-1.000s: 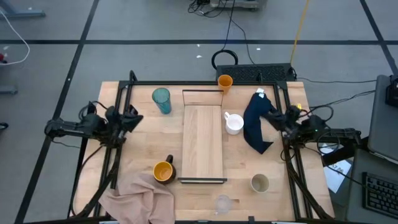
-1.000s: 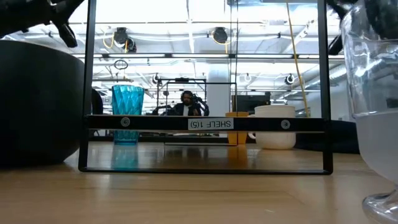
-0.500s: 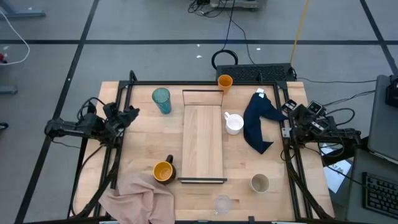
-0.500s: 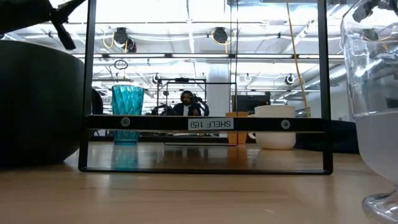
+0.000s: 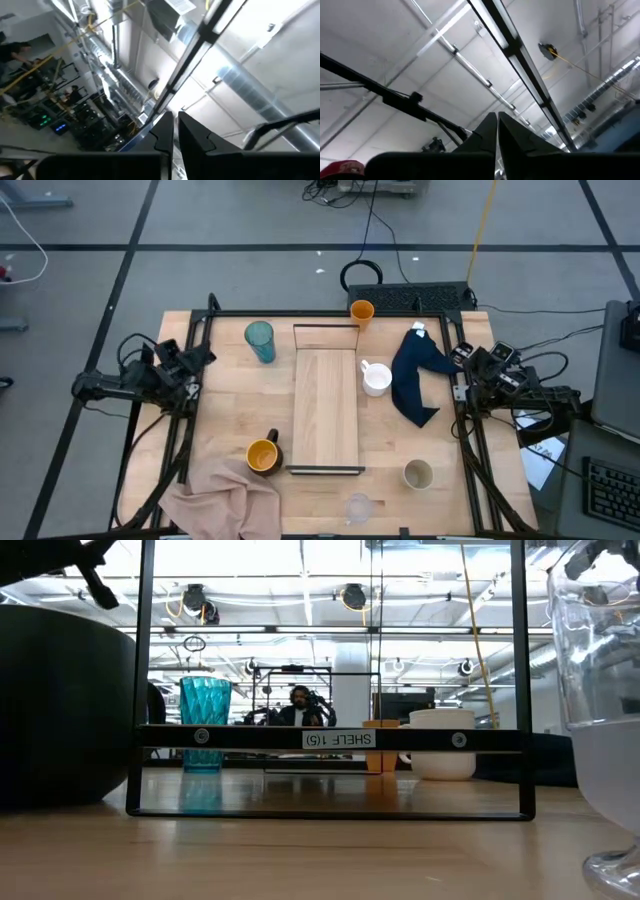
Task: Stack small to large cups/mugs on shelf
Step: Put the blue cup on the shelf
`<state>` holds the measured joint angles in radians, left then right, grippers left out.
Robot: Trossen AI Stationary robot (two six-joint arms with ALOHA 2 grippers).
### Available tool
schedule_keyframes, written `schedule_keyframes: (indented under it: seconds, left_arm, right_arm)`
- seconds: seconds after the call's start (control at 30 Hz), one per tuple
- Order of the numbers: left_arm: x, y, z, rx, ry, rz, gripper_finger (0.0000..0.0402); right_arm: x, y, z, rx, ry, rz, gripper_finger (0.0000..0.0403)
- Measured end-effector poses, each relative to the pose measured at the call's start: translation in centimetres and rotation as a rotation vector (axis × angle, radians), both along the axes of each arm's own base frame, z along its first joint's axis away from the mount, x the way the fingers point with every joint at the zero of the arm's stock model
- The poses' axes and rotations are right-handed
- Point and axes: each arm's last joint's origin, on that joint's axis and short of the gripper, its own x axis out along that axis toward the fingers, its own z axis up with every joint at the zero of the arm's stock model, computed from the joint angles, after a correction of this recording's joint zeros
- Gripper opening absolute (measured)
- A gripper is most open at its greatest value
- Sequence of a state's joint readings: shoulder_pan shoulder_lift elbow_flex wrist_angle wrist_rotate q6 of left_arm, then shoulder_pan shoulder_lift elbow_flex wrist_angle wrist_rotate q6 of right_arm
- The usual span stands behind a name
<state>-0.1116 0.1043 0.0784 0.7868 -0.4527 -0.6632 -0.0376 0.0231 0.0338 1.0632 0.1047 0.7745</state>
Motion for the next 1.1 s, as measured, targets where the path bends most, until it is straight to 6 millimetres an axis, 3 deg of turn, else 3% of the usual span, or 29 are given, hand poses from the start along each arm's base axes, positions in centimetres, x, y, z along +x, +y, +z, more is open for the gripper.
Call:
schedule_keyframes:
  seconds: [0.2,0.27,0.37,0.7,0.87,1.1]
  left_arm:
    - [0.0,0.2,0.4,-0.044,0.010,0.038,0.0026]
    - [-0.2,0.2,1.9,-0.006,0.035,0.070,0.0026]
    - [0.1,0.2,4.0,0.043,0.212,0.098,0.0026]
    - [0.8,0.2,11.9,0.082,0.753,0.108,0.0026]
    - [2.3,0.1,13.9,0.119,1.012,0.126,0.0026]
    - [4.9,0.3,15.9,0.154,1.294,0.116,0.0027]
  right_arm:
    - [2.1,-0.2,-1.4,0.067,0.261,-0.021,0.0028]
    - [1.9,-0.2,0.1,0.040,0.259,-0.052,0.0036]
    - [1.8,-0.2,2.6,-0.012,0.292,-0.110,0.0043]
    - [5.6,-0.2,8.5,-0.147,0.727,-0.130,0.0056]
    - [7.9,-0.1,12.0,-0.260,0.826,-0.122,0.0065]
    - [10.7,-0.3,14.5,-0.326,1.009,-0.161,0.0068]
